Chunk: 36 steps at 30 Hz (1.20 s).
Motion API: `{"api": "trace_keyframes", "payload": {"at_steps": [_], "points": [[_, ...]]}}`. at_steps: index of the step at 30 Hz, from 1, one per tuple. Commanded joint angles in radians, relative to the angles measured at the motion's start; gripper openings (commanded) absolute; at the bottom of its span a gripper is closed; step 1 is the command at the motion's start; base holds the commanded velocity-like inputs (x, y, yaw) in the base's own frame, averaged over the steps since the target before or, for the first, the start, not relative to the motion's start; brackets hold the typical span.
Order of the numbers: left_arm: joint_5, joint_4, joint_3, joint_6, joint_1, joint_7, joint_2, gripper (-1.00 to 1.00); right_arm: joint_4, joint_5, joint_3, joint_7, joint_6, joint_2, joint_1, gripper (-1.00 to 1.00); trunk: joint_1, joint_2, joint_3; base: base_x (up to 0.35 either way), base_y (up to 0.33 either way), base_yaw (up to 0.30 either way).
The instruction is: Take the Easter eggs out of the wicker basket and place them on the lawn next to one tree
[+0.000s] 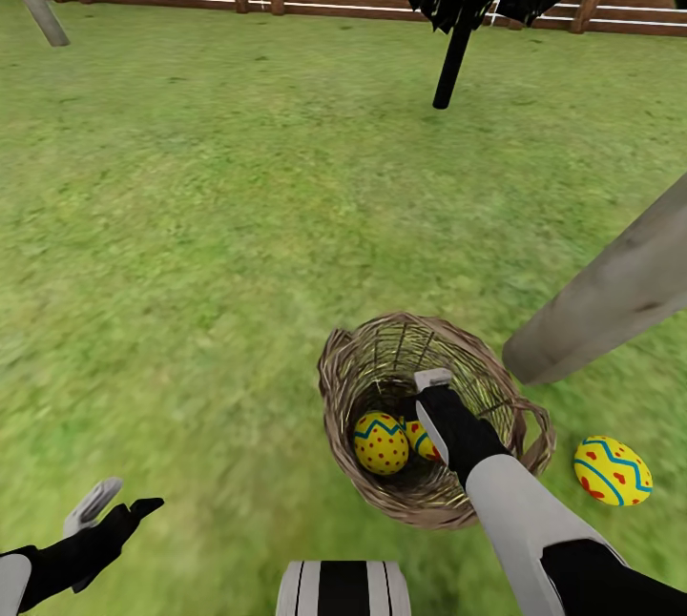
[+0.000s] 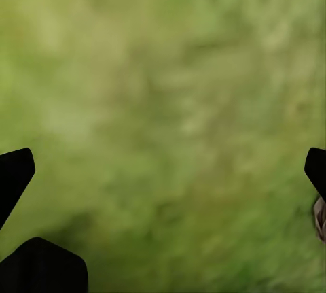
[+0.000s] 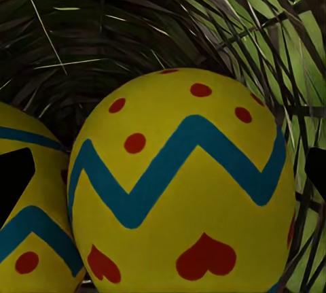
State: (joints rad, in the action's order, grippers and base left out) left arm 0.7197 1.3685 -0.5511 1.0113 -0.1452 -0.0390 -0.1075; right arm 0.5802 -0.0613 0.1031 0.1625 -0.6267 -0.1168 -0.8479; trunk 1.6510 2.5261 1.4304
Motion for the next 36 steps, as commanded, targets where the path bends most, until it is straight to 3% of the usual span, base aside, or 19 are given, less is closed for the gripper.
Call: {"api": "trace_keyframes", "payload": {"at_steps": [1,16,23,33,36], "points": [[0.006,0.001,-0.001,0.005,-0.001,-0.004,0.0,1.0,0.001,-0.006,0.003,0.001,-0.007,0.0,0.0,1.0,0.0,0.0,0.001,0.0,0.0,0.0],[0.006,0.001,-0.001,0.006,-0.001,-0.002,0.0,1.0,0.001,-0.005,0.001,0.002,-0.008,-0.001,0.0,1.0,0.0,0.0,0.001,0.0,0.0,0.0],[0.006,0.001,-0.001,0.006,-0.001,-0.003,-0.002,1.0,0.001,-0.005,0.001,0.002,-0.008,0.0,0.0,1.0,0.003,0.002,0.028,0.0,0.0,0.0],[0.008,0.001,-0.001,0.006,-0.001,-0.002,-0.002,1.0,0.001,-0.005,0.003,0.001,-0.007,0.0,0.001,1.0,0.003,0.002,0.028,0.0,0.0,0.0],[0.009,-0.013,-0.005,0.002,0.014,-0.001,-0.017,1.0,0.002,-0.002,0.0,0.005,-0.005,-0.017,0.001,1.0,0.003,0.002,0.028,0.0,0.0,0.0]]}}
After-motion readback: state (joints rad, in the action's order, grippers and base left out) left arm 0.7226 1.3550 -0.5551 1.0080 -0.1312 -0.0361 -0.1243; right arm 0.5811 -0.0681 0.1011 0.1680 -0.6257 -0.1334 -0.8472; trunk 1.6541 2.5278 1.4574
